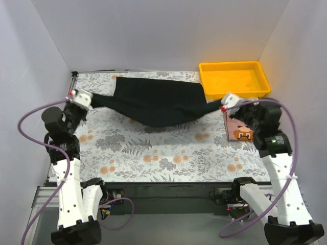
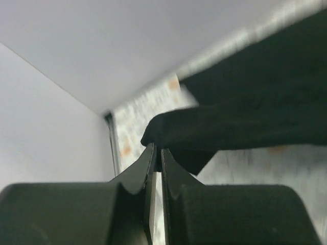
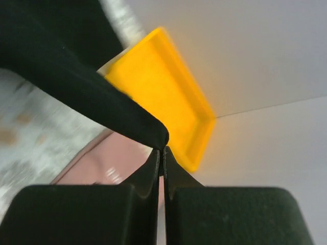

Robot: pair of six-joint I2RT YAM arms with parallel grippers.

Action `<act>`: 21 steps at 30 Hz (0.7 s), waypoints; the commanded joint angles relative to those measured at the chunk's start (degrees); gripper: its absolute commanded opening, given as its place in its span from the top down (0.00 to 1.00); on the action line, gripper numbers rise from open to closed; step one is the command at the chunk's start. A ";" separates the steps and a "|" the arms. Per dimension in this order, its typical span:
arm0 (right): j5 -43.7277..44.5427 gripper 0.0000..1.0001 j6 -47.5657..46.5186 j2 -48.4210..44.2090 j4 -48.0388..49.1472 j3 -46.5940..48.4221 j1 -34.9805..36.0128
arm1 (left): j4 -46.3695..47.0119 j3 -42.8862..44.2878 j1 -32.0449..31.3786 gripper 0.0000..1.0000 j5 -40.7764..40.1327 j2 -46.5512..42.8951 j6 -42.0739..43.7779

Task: Fold and stack the t-shirts
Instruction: Flatten the tshirt out

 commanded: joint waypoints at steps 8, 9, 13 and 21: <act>0.72 0.99 -21.00 0.02 -11.98 -29.32 -0.17 | -10.92 -30.51 0.62 1.00 -8.93 6.92 36.97; 1.08 0.99 -21.88 0.64 -12.41 -30.20 -0.17 | -9.78 -30.78 0.53 1.00 -9.38 8.15 37.24; 0.12 0.99 -21.98 1.87 -15.48 -30.39 -0.08 | -8.19 -31.05 0.71 1.00 -10.17 12.38 38.11; -8.41 0.99 -14.25 6.09 -24.37 -19.32 6.92 | -2.21 -25.02 5.71 1.00 -12.37 26.84 42.42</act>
